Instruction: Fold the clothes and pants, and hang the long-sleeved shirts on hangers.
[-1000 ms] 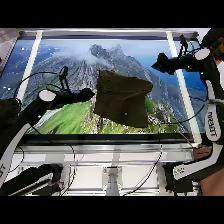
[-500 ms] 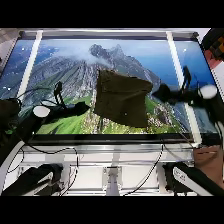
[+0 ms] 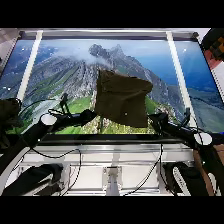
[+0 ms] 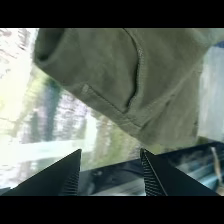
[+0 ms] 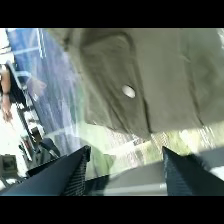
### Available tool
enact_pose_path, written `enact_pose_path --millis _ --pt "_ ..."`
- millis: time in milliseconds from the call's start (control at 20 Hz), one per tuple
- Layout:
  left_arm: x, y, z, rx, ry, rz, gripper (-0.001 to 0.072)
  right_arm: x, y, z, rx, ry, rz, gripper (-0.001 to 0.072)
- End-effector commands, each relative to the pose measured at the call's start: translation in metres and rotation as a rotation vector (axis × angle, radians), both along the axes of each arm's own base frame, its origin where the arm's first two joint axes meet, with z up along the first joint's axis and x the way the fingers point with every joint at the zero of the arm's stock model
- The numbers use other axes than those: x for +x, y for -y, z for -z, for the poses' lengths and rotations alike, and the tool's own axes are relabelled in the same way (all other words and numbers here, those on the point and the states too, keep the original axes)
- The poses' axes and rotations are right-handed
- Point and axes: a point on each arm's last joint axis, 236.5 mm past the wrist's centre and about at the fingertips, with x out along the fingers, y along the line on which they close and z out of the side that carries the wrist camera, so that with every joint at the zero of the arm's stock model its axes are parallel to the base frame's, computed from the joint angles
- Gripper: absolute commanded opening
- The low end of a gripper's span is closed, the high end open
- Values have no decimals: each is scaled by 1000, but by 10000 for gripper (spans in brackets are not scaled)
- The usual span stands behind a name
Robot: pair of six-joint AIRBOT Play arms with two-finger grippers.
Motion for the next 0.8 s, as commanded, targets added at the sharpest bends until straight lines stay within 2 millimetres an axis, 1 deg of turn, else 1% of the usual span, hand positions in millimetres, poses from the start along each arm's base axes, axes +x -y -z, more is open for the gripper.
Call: enact_pose_path --millis 0,150,300,500,750 --pt "-2 25 11 -93 -104 -72 433 -16 3 23 43 -144 73 506" --pt "6 23 37 -63 -141 -142 433 -24 3 33 22 -189 52 507" --pt "16 15 50 -29 -139 -199 432 -27 5 40 11 -201 57 507" --pt "33 3 55 -29 -132 -307 432 -29 5 43 5 -209 54 506" --pt "44 2 61 -15 -134 -334 427 -40 -3 43 23 -244 8 507"
